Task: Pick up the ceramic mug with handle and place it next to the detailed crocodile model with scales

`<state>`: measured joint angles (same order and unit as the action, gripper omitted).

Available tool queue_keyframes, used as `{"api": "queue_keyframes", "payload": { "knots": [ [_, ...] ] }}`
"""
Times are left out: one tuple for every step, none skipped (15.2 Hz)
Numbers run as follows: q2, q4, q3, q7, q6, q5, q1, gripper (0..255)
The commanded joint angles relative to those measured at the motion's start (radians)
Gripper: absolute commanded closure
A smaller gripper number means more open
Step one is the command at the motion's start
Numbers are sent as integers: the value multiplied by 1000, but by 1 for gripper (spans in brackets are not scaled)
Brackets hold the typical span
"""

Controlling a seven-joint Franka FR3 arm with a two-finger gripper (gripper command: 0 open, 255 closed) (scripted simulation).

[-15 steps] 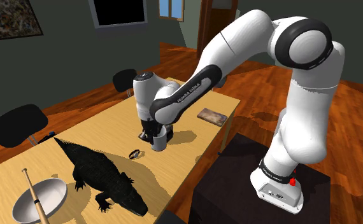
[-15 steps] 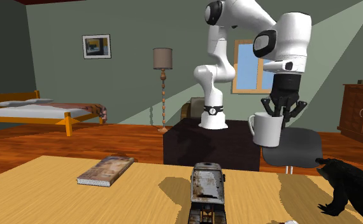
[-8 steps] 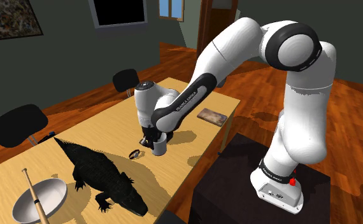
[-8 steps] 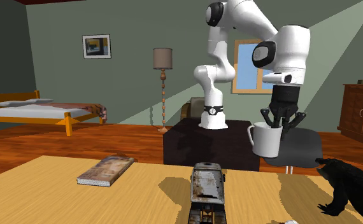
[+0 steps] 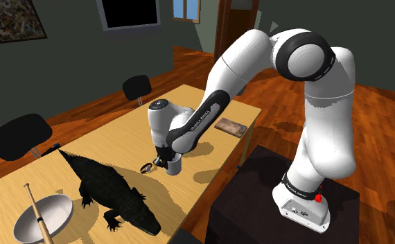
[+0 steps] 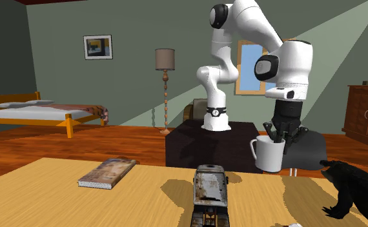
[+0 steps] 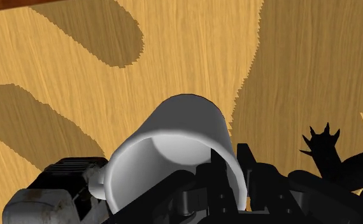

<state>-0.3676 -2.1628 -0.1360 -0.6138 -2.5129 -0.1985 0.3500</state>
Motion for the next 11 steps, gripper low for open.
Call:
{"api": "queue_keyframes", "payload": {
  "knots": [
    [-22, -1, 5, -7, -24, -9, 3, 255],
    [-34, 0, 7, -10, -34, -13, 4, 255],
    [-45, 1, 10, -14, -45, -17, 6, 255],
    [-57, 2, 12, -17, -55, -21, 8, 255],
    [-69, 3, 15, -21, -65, -25, 10, 255],
    [-81, 5, 18, -24, -75, -29, 12, 255],
    [-92, 7, 21, -27, -85, -32, 14, 255],
    [-105, 9, 23, -31, -95, -36, 16, 255],
    [-117, 11, 26, -34, -105, -40, 18, 255],
    [-129, 14, 29, -37, -115, -44, 20, 255],
    [-141, 17, 32, -40, -124, -47, 22, 255]
  ]
}}
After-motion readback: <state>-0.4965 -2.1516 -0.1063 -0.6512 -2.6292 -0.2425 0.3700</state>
